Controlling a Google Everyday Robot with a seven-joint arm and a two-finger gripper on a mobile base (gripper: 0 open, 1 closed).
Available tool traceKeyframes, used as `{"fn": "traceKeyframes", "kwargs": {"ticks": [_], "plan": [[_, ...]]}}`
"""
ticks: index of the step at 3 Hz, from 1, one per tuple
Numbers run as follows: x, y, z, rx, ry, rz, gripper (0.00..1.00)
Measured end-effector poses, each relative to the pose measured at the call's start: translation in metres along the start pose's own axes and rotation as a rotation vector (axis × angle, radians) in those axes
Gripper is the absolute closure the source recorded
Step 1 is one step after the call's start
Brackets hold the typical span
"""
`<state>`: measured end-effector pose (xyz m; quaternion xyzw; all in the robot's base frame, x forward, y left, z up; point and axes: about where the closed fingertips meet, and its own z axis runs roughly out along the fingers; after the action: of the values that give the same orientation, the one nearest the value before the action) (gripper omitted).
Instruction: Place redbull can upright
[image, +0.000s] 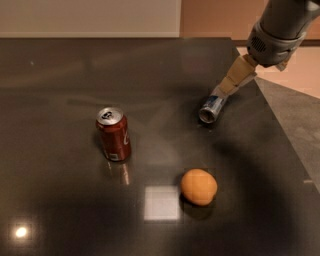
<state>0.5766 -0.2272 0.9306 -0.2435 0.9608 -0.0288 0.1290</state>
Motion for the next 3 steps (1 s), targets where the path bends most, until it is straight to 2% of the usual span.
{"fn": "traceKeyframes", "kwargs": {"ticks": [1, 2, 3], "plan": [[-0.042, -0.005, 0.029, -0.012, -0.007, 0.208, 0.00], [-0.062, -0.012, 0.051, -0.033, -0.003, 0.325, 0.00], [-0.080, -0.012, 0.074, -0.004, 0.017, 0.445, 0.00]]}}
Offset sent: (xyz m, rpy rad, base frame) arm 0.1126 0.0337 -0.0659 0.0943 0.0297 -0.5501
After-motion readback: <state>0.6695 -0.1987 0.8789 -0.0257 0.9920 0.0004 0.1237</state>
